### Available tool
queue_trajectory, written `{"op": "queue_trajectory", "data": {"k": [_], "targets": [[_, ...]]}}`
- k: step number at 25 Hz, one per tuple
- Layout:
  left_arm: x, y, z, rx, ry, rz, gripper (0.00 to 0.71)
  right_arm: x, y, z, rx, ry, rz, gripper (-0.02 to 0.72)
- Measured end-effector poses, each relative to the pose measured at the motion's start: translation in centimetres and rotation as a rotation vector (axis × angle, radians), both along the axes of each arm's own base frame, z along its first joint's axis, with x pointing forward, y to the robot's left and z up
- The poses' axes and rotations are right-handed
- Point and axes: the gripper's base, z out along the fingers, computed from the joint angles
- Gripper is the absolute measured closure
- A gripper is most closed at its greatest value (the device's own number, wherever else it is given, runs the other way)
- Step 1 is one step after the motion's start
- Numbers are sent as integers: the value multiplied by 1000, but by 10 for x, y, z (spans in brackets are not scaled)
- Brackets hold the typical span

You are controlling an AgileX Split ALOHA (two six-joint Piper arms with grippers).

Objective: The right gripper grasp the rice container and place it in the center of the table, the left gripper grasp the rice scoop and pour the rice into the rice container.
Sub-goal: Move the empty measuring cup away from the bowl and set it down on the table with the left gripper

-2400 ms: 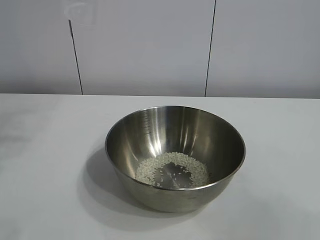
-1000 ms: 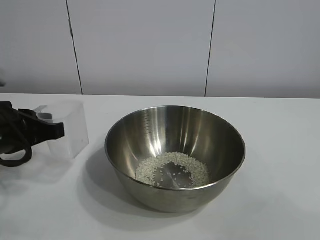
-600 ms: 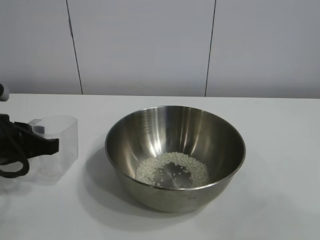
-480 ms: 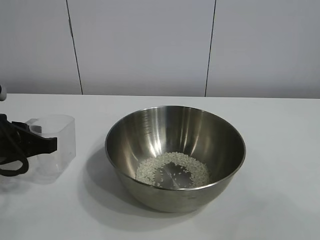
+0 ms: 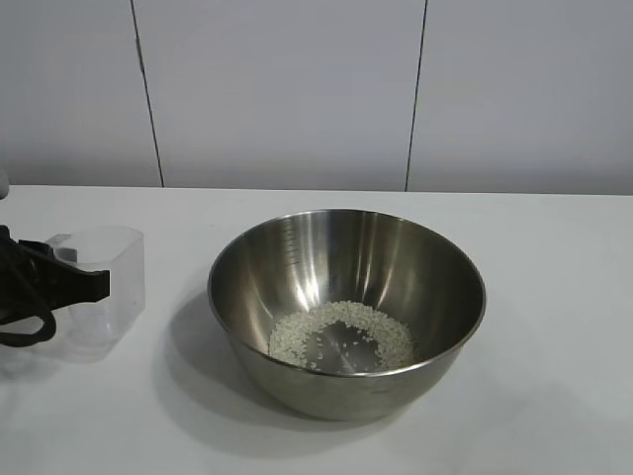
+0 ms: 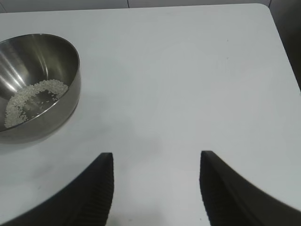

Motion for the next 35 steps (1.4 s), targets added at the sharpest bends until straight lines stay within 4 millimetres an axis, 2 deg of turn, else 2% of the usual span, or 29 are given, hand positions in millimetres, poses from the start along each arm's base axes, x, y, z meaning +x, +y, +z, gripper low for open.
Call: {"op": "queue_trajectory", "data": {"k": [14,16,24,28,35], "targets": [[-2,-3,-3,31,32,-46,695,0,0,0,0,0,0,323],[-1,-3,-2,27,15,-45,662,0,0,0,0,0,0,323],[-1,-3,-2,28,20,-45,437,0,0,0,0,0,0,323],[-2,-4,-4,33,39,-62,395,0,0,0,0,0,0,323],[-6,-4,-10,44,111,-78,385,0,0,0,0,0,0,323]]}}
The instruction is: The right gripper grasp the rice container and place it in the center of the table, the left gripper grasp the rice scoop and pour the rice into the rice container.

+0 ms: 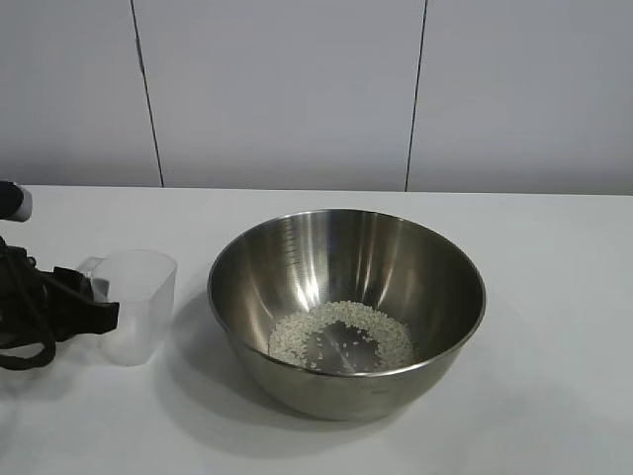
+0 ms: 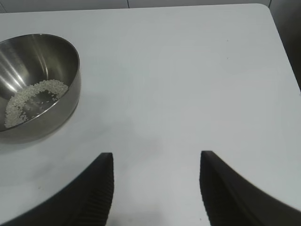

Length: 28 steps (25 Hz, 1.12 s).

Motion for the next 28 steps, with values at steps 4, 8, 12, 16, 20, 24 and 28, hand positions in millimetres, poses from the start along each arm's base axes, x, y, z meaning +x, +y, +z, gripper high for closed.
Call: {"op": "queue_trajectory", "data": {"k": [4,8,12,16,20,24,28], "targets": [[-12,5,-3,-23,18,18,385,0,0,0,0,0,0,323],[-33,13,-4,-40,30,32,385,0,0,0,0,0,0,323],[-56,20,-8,-31,97,21,385,0,0,0,0,0,0,323],[-77,25,-10,-12,155,3,385,0,0,0,0,0,0,323],[-83,28,-5,-17,153,3,385,0,0,0,0,0,0,323],[-77,27,22,-70,16,21,385,0,0,0,1,0,0,323],[-75,30,53,-129,-139,54,386,0,0,0,1,0,0,323]]}}
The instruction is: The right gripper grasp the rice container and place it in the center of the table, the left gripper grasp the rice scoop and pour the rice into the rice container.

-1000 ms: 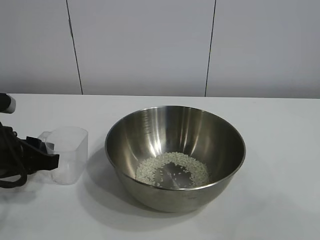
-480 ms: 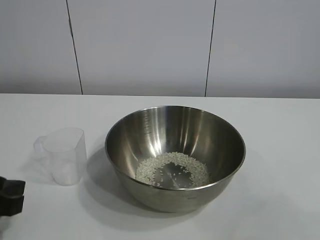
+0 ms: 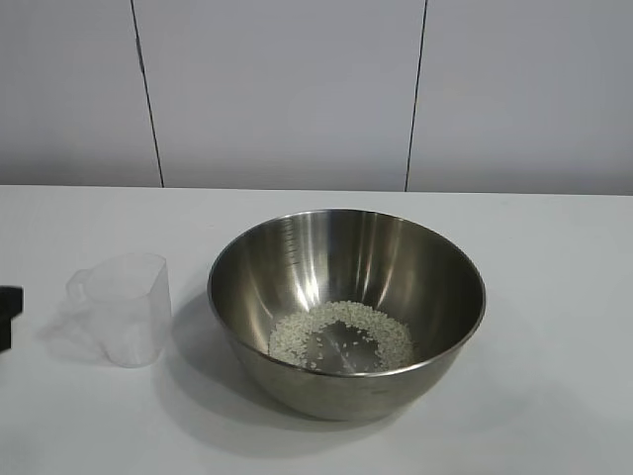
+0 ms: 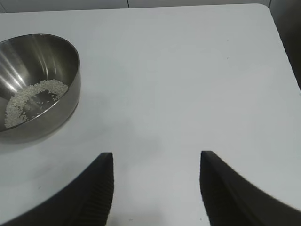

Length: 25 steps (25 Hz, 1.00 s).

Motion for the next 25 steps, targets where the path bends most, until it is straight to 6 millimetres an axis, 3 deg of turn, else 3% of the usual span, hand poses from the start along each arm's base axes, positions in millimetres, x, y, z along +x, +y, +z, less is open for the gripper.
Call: {"op": "queue_trajectory", "data": {"k": [7,14,19,25], "targets": [[18,-6,50,-66,-234,1,403,0,0,0,0,0,0,323],[31,-14,94,-9,-181,-44,403,0,0,0,0,0,0,323],[15,-13,133,-13,-103,-87,403,0,0,0,0,-1,0,323],[-27,-3,172,8,-30,-150,403,0,0,0,0,-1,0,323]]}}
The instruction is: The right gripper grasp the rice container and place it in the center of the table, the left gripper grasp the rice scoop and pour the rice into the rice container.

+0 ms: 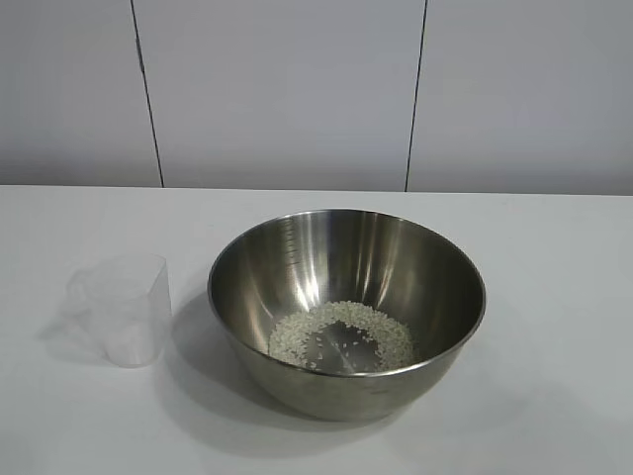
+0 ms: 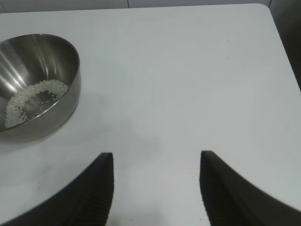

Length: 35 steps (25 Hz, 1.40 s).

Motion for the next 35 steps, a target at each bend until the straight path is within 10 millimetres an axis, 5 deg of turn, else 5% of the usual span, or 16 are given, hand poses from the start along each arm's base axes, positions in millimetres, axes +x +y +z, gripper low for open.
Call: {"op": "queue_trajectory", "data": {"k": [8,15,22,28,35], "targets": [[-76,25,21,46,-47,-56,415,0,0,0,0,0,0,323],[-116,42,17,155,38,-65,435,0,0,0,0,0,0,323],[-134,57,13,206,209,20,439,0,0,0,0,0,0,323],[-156,59,11,118,156,-12,441,0,0,0,0,0,0,323],[-168,60,-15,127,151,-64,441,0,0,0,0,0,0,323]]}}
